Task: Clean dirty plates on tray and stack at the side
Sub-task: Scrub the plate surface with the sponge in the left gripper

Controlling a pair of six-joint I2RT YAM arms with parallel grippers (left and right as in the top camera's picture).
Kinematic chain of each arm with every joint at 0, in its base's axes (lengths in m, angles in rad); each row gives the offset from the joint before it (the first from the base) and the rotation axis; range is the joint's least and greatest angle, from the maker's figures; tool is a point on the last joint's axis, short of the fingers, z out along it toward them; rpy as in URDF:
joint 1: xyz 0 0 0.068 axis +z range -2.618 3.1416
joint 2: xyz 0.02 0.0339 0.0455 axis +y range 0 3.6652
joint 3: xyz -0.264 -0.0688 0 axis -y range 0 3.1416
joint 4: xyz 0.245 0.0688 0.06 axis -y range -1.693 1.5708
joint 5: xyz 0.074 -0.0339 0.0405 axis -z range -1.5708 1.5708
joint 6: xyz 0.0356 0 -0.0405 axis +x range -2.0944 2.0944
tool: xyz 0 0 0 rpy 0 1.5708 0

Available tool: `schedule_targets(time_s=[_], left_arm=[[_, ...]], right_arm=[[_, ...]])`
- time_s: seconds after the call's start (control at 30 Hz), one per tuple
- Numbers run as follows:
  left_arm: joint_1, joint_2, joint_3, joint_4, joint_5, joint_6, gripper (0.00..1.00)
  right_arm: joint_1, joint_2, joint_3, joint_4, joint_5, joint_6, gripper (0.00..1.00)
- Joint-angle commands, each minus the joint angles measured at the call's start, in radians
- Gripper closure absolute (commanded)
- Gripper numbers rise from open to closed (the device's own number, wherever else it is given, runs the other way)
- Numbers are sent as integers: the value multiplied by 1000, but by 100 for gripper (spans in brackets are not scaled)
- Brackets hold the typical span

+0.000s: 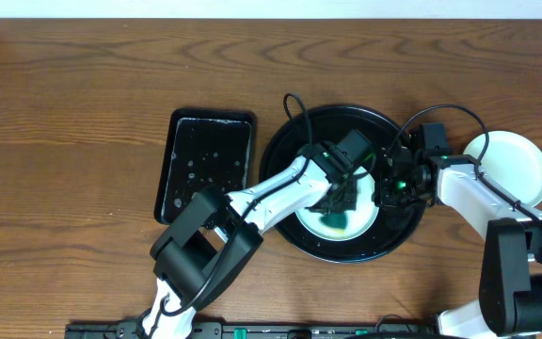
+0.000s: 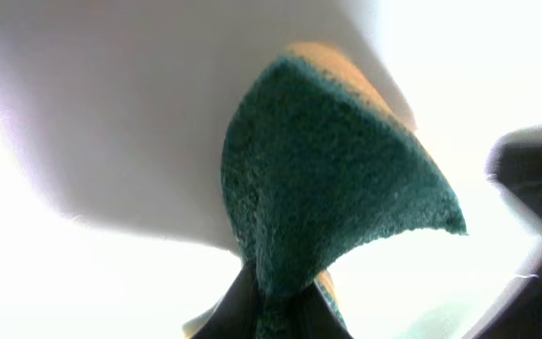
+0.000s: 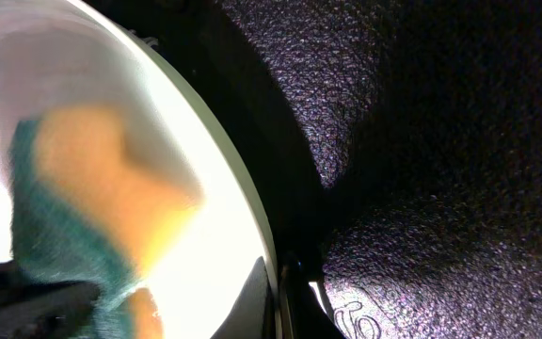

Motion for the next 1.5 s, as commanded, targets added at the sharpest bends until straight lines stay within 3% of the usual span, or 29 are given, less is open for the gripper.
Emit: schedule_targets(time_s=[0.0,0.17,0.33,0.47,0.67,0.9,1.23,1.47], left_arm=[[26,48,-16,-179,-370,-1,93],[69,48,26,-275,-583,0,93],[98,48,28,-255,-562,0,93],[93,48,22,-165,-340,0,92],[70,50,-20,87,35,0,93],[8,54,-26,267,230,0,92],[-42,56,-26,225,184,-1,92],[12,56,-26,20,-153,0,93]], right_arm=[[-5,17,0,-1,48,-11,99],[-5,17,0,0,48,-11,99],[-5,17,0,0,49,-11,99],[-5,17,0,0,53,-11,99],[-5,17,0,0,52,-11,99],[-5,17,0,0,52,-11,99],[-5,17,0,0,52,-10,99],[-5,17,0,0,52,-11,99]])
